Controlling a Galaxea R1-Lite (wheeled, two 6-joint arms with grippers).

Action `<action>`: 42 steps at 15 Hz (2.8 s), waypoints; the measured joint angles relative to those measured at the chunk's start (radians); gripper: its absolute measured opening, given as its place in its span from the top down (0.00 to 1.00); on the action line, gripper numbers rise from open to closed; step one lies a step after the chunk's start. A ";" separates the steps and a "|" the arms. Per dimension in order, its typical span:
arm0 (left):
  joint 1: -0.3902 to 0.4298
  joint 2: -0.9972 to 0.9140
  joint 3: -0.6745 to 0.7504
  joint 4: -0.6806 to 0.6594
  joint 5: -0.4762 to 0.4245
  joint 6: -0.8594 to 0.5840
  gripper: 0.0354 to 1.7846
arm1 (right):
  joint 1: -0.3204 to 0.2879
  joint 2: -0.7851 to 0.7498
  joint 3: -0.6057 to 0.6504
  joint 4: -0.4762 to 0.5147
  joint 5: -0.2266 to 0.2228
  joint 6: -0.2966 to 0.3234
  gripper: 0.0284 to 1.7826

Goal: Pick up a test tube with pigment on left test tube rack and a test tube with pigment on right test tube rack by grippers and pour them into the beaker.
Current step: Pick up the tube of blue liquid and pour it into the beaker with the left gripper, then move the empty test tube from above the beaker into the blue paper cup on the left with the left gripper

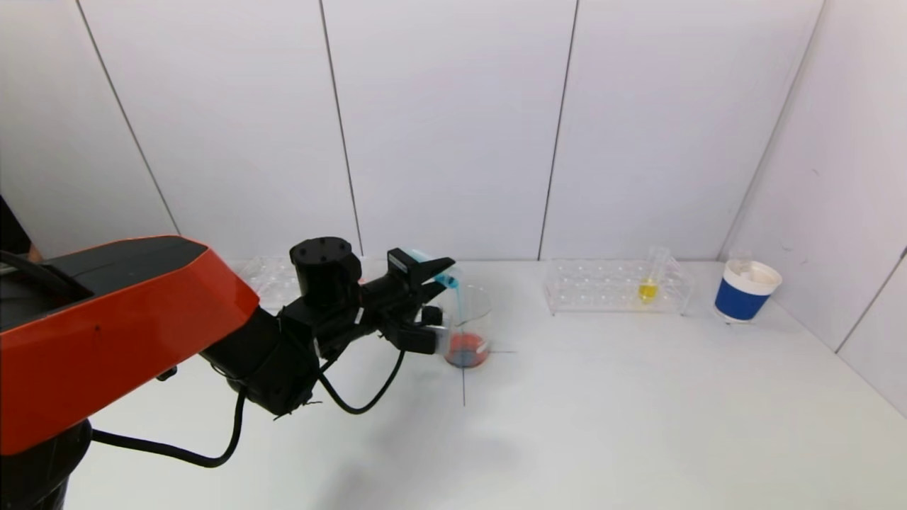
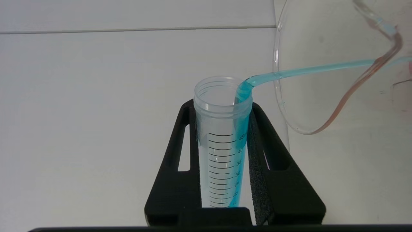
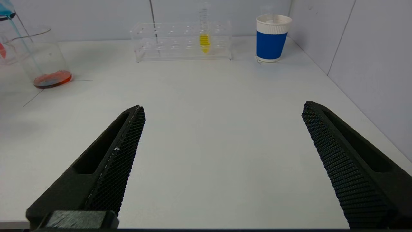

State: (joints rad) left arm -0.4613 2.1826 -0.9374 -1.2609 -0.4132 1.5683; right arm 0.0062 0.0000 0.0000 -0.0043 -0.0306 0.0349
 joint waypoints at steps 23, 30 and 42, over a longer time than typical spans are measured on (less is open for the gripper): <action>-0.007 -0.026 -0.013 0.067 0.044 0.151 0.77 | 0.000 0.000 0.000 0.000 0.000 0.000 0.00; -0.029 -0.037 -0.036 0.108 0.065 0.201 0.77 | 0.000 0.000 0.000 0.000 0.000 0.000 0.00; -0.036 -0.057 -0.039 0.135 0.084 0.282 0.77 | 0.000 0.000 0.000 0.000 0.000 0.000 0.00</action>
State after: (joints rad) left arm -0.4974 2.1260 -0.9760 -1.1255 -0.3294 1.8502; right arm 0.0057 0.0000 0.0000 -0.0038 -0.0306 0.0349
